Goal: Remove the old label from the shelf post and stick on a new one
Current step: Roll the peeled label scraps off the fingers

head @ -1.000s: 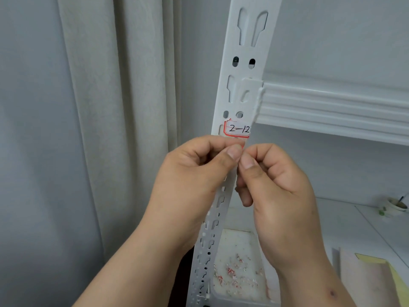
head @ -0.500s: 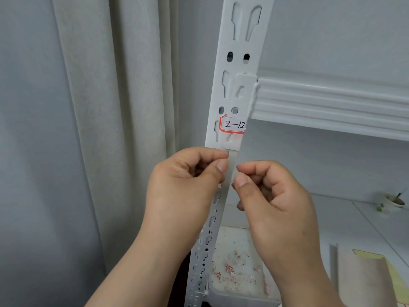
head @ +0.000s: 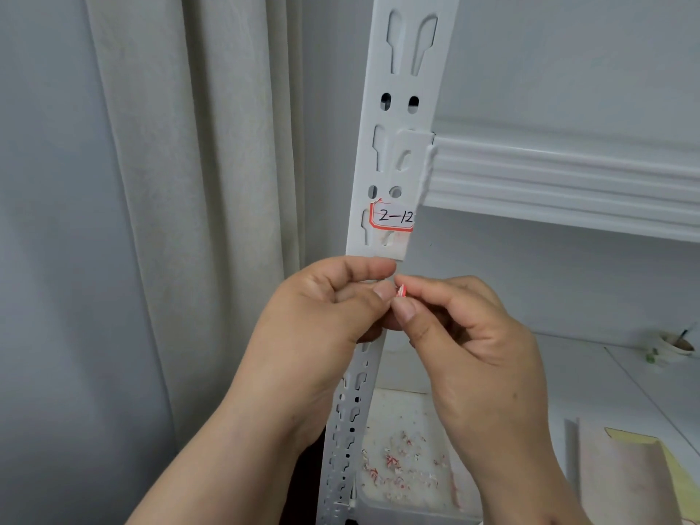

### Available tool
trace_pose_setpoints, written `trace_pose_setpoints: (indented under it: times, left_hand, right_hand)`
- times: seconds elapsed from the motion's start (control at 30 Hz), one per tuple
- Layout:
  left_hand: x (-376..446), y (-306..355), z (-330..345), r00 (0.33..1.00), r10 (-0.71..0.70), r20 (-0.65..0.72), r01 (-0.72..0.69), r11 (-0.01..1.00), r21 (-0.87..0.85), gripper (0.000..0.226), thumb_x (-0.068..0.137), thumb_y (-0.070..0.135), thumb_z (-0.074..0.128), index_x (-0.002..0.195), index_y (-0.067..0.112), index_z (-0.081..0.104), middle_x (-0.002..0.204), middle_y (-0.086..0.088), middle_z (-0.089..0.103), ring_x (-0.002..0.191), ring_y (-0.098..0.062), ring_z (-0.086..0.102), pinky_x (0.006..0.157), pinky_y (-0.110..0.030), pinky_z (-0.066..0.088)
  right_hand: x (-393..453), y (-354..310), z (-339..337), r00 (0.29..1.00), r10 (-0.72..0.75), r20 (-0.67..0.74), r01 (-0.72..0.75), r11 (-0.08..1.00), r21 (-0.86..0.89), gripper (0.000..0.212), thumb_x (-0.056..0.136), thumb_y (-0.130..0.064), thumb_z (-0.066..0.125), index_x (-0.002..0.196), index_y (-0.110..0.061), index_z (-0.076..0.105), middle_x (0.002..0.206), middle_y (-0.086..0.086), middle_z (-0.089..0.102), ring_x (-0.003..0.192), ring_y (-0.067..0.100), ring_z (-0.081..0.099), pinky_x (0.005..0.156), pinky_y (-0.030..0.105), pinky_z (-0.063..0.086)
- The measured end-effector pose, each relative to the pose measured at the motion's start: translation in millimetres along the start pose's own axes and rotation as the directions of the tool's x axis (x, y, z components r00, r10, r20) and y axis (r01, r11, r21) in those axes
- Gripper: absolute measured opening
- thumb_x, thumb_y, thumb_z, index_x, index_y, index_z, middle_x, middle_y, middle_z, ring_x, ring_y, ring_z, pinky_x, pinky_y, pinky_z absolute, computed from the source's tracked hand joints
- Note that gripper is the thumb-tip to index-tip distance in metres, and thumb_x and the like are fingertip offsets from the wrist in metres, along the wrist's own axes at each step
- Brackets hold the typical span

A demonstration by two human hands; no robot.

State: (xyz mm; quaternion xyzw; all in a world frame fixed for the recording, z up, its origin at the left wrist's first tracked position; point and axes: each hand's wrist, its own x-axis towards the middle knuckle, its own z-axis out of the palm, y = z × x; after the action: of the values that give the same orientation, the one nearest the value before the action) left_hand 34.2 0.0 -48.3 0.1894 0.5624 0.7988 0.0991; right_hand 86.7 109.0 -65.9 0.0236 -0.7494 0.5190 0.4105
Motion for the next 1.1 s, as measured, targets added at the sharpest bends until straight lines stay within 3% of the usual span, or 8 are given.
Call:
trace_pose_setpoints:
  times: [0.1, 0.27, 0.47, 0.67, 0.73, 0.87, 0.93, 1.1]
  left_hand:
    - [0, -1, 0, 1.000, -0.006, 0.001, 0.006, 0.999, 0.036, 0.017, 0.093, 0.005, 0.062, 0.093, 0.017, 0.074, 0.072, -0.002, 0.075, 0.065, -0.010, 0.068, 0.077, -0.033, 0.050]
    - [0, -1, -1, 1.000, 0.027, -0.001, -0.026, 0.983, 0.182, 0.022, 0.097, 0.008, 0.058, 0.093, 0.022, 0.075, 0.069, 0.005, 0.075, 0.062, -0.002, 0.067, 0.060, -0.015, 0.049]
    - [-1, -1, -2, 1.000, -0.003, 0.019, -0.001, 0.983, 0.185, 0.031, 0.100, 0.005, 0.049, 0.100, 0.024, 0.073, 0.066, 0.006, 0.072, 0.060, -0.006, 0.065, 0.072, -0.031, 0.046]
    - [-1, 3, -3, 0.999, 0.001, 0.046, -0.008, 0.990, 0.143, 0.027, 0.101, 0.005, 0.048, 0.108, 0.023, 0.067, 0.079, 0.002, 0.079, 0.076, -0.010, 0.075, 0.076, -0.032, 0.051]
    - [0, 5, -3, 0.999, 0.048, 0.020, -0.051, 0.986, 0.161, 0.022, 0.100, 0.007, 0.052, 0.103, 0.022, 0.068, 0.080, 0.001, 0.079, 0.077, -0.010, 0.076, 0.070, -0.026, 0.051]
    - [5, 8, -2, 0.966, 0.233, -0.113, -0.196, 0.944, 0.266, 0.016, 0.094, 0.012, 0.063, 0.085, 0.024, 0.070, 0.064, 0.001, 0.073, 0.056, -0.008, 0.067, 0.055, -0.018, 0.051]
    - [10, 11, 1, 0.927, 0.344, -0.150, -0.269, 0.888, 0.372, 0.015, 0.092, 0.016, 0.067, 0.082, 0.028, 0.068, 0.065, 0.001, 0.070, 0.056, -0.007, 0.062, 0.057, -0.023, 0.053]
    - [29, 19, 9, 0.862, 0.442, -0.247, -0.326, 0.858, 0.398, 0.020, 0.088, 0.019, 0.074, 0.090, 0.032, 0.059, 0.074, 0.011, 0.055, 0.057, 0.005, 0.049, 0.058, -0.007, 0.043]
  right_hand:
    - [1, -1, -1, 0.993, -0.120, -0.018, 0.116, 0.980, -0.162, 0.016, 0.080, -0.025, 0.069, 0.094, -0.030, 0.075, 0.081, -0.010, 0.057, 0.076, 0.006, 0.063, 0.065, 0.003, 0.043]
    - [1, 2, 0, 0.951, -0.310, -0.015, 0.282, 0.882, -0.377, 0.015, 0.083, -0.017, 0.069, 0.095, -0.020, 0.076, 0.082, -0.008, 0.051, 0.072, -0.001, 0.054, 0.065, 0.001, 0.037]
    - [2, 3, 5, 0.944, -0.330, 0.003, 0.291, 0.830, -0.476, 0.005, 0.083, -0.017, 0.067, 0.081, -0.018, 0.071, 0.083, -0.007, 0.050, 0.066, 0.006, 0.052, 0.058, 0.015, 0.042]
    - [2, 6, 5, 0.963, -0.260, -0.078, 0.199, 0.873, -0.445, 0.011, 0.089, -0.025, 0.057, 0.080, -0.020, 0.057, 0.083, -0.008, 0.050, 0.075, 0.000, 0.051, 0.065, 0.007, 0.038]
    - [3, 7, 5, 0.971, -0.214, -0.101, 0.154, 0.896, -0.416, 0.009, 0.092, -0.027, 0.052, 0.083, -0.024, 0.054, 0.085, -0.010, 0.052, 0.081, -0.004, 0.051, 0.067, 0.004, 0.037]
    - [6, 8, 7, 0.981, -0.172, -0.086, 0.121, 0.897, -0.425, 0.011, 0.093, -0.024, 0.048, 0.084, -0.026, 0.051, 0.082, -0.011, 0.051, 0.082, -0.009, 0.047, 0.070, 0.002, 0.035]
    - [10, 6, 10, 0.980, -0.179, -0.086, 0.127, 0.898, -0.422, 0.011, 0.094, -0.023, 0.046, 0.084, -0.025, 0.051, 0.081, -0.011, 0.050, 0.081, -0.007, 0.047, 0.070, 0.002, 0.034]
    - [23, 2, 19, 0.961, -0.216, -0.174, 0.135, 0.912, -0.386, 0.013, 0.094, -0.023, 0.050, 0.087, -0.019, 0.059, 0.084, -0.007, 0.055, 0.085, -0.002, 0.050, 0.070, 0.003, 0.035]
